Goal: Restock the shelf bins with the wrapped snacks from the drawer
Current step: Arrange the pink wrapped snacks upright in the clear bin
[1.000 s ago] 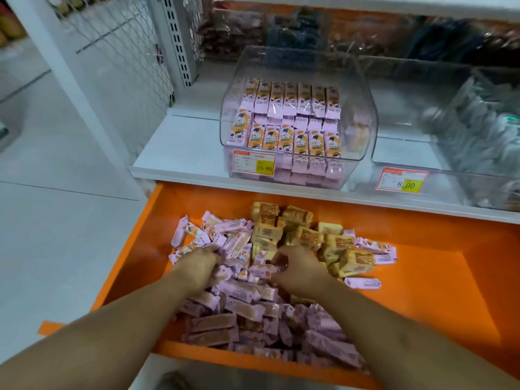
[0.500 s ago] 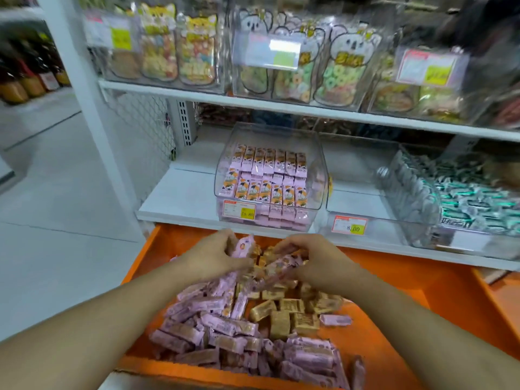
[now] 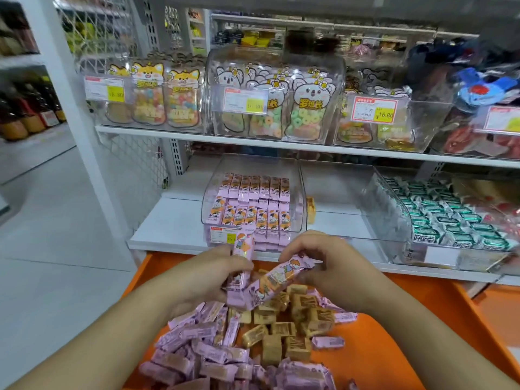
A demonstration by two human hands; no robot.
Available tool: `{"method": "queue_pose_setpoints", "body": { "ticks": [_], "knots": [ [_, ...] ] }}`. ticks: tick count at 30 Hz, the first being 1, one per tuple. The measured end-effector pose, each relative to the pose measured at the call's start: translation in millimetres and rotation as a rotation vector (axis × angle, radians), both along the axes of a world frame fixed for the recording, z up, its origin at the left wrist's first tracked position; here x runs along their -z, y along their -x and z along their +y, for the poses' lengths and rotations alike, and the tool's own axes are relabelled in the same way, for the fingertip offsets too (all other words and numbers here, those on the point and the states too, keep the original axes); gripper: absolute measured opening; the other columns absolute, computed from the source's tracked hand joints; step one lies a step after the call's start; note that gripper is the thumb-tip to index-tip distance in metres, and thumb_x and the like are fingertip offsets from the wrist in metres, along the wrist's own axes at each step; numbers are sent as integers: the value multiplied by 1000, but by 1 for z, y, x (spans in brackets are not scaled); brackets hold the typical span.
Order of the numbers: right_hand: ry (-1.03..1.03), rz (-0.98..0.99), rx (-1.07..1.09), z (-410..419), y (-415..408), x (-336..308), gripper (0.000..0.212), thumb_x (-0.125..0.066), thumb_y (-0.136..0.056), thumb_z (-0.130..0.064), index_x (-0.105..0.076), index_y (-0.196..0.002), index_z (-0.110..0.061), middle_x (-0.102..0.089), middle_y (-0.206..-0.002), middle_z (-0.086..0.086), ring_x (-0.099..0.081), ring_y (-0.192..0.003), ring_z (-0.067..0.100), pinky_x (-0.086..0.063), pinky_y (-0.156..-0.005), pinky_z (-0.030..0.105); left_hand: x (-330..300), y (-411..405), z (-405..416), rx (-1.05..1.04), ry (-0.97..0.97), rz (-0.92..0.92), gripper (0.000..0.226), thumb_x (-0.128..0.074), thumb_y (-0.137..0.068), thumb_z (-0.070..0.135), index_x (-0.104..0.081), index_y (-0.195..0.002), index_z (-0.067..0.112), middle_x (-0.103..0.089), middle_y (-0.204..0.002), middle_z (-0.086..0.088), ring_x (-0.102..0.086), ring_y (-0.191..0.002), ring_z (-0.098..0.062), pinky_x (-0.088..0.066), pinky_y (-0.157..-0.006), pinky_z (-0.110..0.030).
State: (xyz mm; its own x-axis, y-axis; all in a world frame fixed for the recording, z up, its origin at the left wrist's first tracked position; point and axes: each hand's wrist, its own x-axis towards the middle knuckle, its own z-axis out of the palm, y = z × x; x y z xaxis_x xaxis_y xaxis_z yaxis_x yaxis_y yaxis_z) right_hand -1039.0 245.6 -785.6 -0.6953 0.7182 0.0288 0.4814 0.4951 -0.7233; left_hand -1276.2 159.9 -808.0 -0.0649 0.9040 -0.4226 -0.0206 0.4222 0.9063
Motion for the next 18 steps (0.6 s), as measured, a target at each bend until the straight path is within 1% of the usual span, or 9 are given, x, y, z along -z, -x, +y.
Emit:
{"method": "queue_pose_setpoints", "body": {
  "ticks": [1,3,5,7,9,10,12,15,18],
  "knots": [
    [6,8,-7,1,-1,-1,41,-78,-90,-2,-73,-98,-42,-62,-113,-25,-57,-117,-2,-54,-98,35,0,-1,0,15,-14,27,23,-76,-94,27,-66,-113,18,-79,-110,-1,-74,-100,-17,-63,-87,-50],
    [7,19,-20,5,-3,-4,46,-77,-90,2,-74,-97,-43,-63,-114,-25,-57,-118,-5,-54,-100,33,1,-4,2,89,-48,57,23,-76,-95,27,-68,-115,18,-80,-100,3,-73,-92,-13,-59,-73,-31],
    [-9,29,-20,10,-4,-4,47,-77,-88,3,-74,-96,-43,-65,-115,-24,-58,-119,-4,-52,-101,32,1,-9,5,135,-73,22,26,-75,-94,25,-70,-117,13,-80,-98,-1,-75,-91,-23,-55,-62,-23],
    [-37,34,-12,16,-4,-2,47,-78,-87,2,-73,-97,-43,-67,-116,-25,-58,-120,-3,-51,-104,33,6,-14,10,168,-84,-21,29,-76,-93,25,-72,-118,12,-80,-109,-8,-72,-110,-39,-58,-74,-23],
    [-75,37,1,21,-3,0,47,-77,-87,3,-71,-99,-42,-67,-115,-24,-58,-118,-2,-51,-101,33,8,-20,13,172,-76,-43,26,-76,-92,24,-74,-116,14,-79,-113,-8,-69,-116,-39,-58,-77,-21],
    [-105,39,5,23,-2,3,48,-75,-88,4,-71,-100,-42,-66,-115,-23,-58,-117,0,-51,-99,34,9,-23,15,164,-78,-50,23,-76,-92,23,-74,-114,15,-79,-112,-7,-70,-115,-35,-60,-78,-22],
    [-179,46,10,26,1,8,50,-70,-89,7,-70,-103,-41,-64,-117,-22,-57,-117,3,-52,-96,33,12,-26,21,137,-82,-49,27,-80,-89,26,-74,-114,17,-79,-112,-4,-73,-112,-33,-56,-94,-42],
    [-196,89,32,27,7,16,54,-63,-91,11,-71,-114,-37,-56,-124,-22,-56,-121,3,-55,-95,26,17,-26,27,114,-95,-7,59,-95,-71,44,-74,-120,19,-78,-116,-4,-73,-110,-35,-45,-106,-66],
    [-217,62,36,26,13,20,54,-63,-95,5,-67,-129,-36,-50,-130,-24,-52,-126,1,-52,-102,23,20,-23,31,53,-125,7,79,-100,-51,55,-76,-117,17,-78,-115,-5,-73,-111,-28,-48,-104,-68]
  ]
}}
